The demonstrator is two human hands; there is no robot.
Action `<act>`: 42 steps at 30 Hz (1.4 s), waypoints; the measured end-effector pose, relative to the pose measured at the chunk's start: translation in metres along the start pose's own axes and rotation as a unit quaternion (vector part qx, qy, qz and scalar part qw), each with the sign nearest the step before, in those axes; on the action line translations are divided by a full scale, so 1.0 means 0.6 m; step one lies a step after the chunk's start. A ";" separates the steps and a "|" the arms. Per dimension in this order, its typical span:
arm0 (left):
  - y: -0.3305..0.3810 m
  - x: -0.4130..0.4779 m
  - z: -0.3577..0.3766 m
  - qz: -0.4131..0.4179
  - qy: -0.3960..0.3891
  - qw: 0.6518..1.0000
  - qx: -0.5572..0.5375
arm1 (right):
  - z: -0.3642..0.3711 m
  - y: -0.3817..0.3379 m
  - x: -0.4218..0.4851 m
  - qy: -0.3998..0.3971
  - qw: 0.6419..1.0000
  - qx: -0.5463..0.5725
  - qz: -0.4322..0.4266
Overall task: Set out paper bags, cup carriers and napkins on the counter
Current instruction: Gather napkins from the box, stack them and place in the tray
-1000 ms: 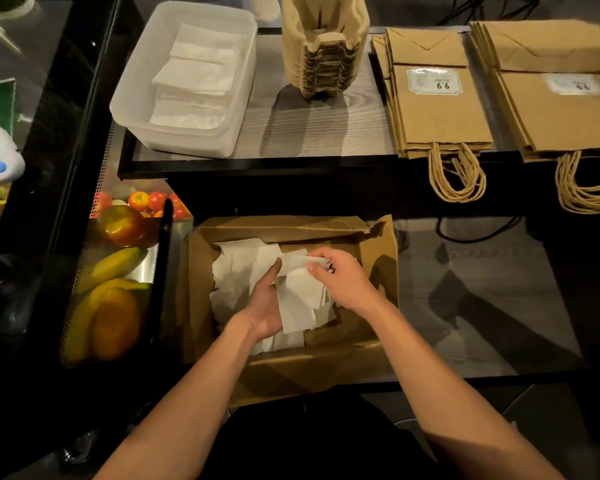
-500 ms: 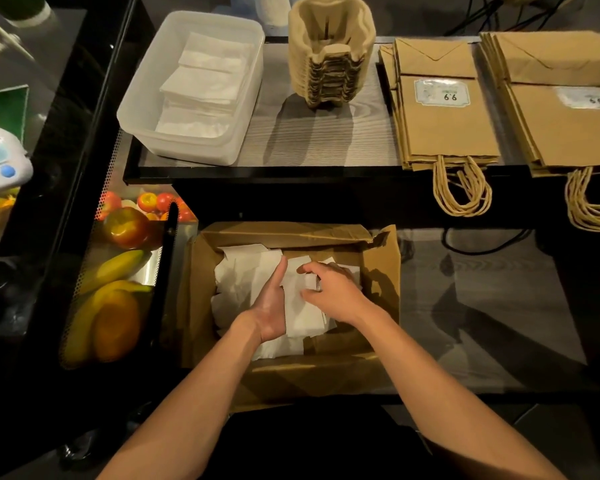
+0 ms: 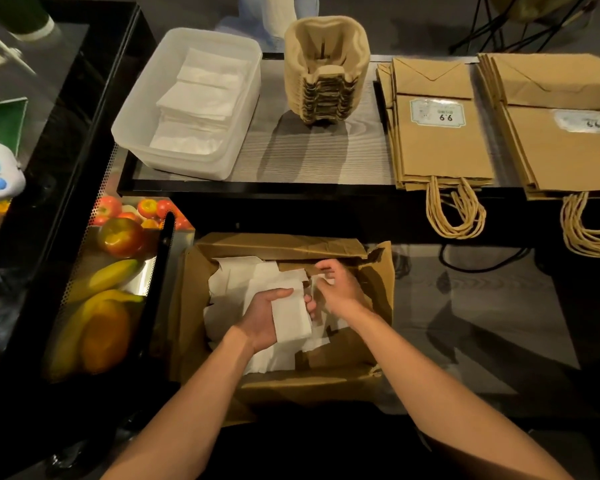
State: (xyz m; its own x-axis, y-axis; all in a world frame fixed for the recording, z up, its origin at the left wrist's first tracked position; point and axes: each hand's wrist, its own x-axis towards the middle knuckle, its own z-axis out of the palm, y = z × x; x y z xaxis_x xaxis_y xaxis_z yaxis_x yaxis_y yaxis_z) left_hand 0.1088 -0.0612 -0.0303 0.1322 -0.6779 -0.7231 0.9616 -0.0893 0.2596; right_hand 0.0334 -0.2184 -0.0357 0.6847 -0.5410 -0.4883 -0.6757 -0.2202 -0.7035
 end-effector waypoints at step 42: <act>-0.055 0.018 -0.029 0.081 0.133 0.981 0.120 | -0.029 0.038 -0.041 -0.083 0.981 0.167 0.056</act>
State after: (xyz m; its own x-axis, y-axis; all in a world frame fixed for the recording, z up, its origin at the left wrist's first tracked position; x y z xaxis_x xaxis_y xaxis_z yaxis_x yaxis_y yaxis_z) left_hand 0.0828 -0.0531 -0.0576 0.3675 -0.4868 -0.7925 0.8427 -0.1862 0.5051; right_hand -0.0037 -0.2242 -0.0307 0.6655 -0.4010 -0.6296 -0.6410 0.1251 -0.7572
